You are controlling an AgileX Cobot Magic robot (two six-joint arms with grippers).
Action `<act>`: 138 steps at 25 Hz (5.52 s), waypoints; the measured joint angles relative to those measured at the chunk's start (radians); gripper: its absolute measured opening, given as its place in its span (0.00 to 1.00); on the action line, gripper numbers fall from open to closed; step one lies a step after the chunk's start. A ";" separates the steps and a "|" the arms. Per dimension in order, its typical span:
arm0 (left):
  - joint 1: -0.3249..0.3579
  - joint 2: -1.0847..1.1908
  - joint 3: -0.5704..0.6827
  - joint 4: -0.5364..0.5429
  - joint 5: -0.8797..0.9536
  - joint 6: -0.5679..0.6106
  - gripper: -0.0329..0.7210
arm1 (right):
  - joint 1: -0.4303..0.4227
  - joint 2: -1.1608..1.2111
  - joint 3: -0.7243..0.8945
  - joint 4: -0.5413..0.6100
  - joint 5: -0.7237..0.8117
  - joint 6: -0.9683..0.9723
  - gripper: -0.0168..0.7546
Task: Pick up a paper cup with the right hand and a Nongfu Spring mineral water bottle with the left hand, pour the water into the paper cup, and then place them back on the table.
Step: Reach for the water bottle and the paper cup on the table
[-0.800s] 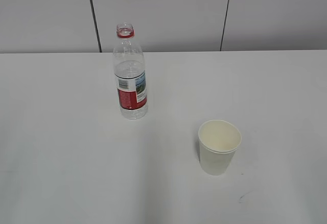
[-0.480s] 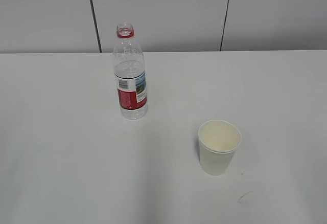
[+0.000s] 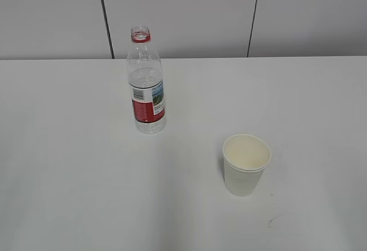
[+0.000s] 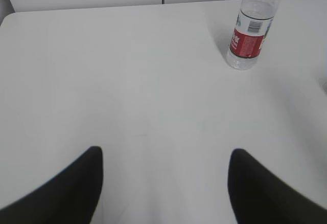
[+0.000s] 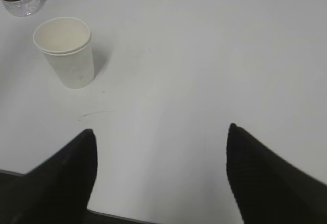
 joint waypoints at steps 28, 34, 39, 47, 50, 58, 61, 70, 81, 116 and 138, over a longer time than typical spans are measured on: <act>0.000 0.000 0.000 0.000 0.000 0.000 0.66 | 0.000 0.000 0.000 0.000 0.000 0.000 0.78; 0.000 0.000 0.000 0.000 0.000 0.000 0.66 | 0.000 0.000 0.000 0.000 0.000 0.000 0.78; 0.000 0.000 0.000 0.001 0.000 0.000 0.66 | 0.000 0.000 0.000 0.000 0.000 0.000 0.78; 0.000 0.000 0.000 0.001 0.000 0.000 0.66 | 0.000 0.000 0.000 0.000 0.000 0.000 0.78; 0.000 0.000 0.000 0.001 0.000 0.000 0.66 | 0.000 0.000 0.000 0.000 0.000 0.000 0.78; 0.000 0.000 -0.019 0.001 -0.167 0.000 0.66 | 0.000 0.000 -0.011 0.000 -0.083 0.000 0.78; 0.000 0.000 -0.019 0.001 -0.363 0.000 0.66 | 0.000 0.000 -0.013 0.000 -0.199 0.000 0.78; 0.000 0.000 -0.020 0.000 -0.578 0.000 0.66 | 0.000 0.000 -0.013 0.000 -0.304 0.000 0.78; 0.000 0.000 -0.020 0.000 -0.581 0.000 0.66 | 0.000 0.000 -0.013 0.000 -0.341 -0.002 0.78; 0.000 0.636 0.018 0.044 -1.051 0.000 0.66 | 0.000 0.583 0.023 -0.007 -1.074 -0.084 0.78; 0.000 1.250 0.018 0.017 -1.394 -0.054 0.66 | 0.006 1.141 0.027 -0.078 -1.375 0.017 0.78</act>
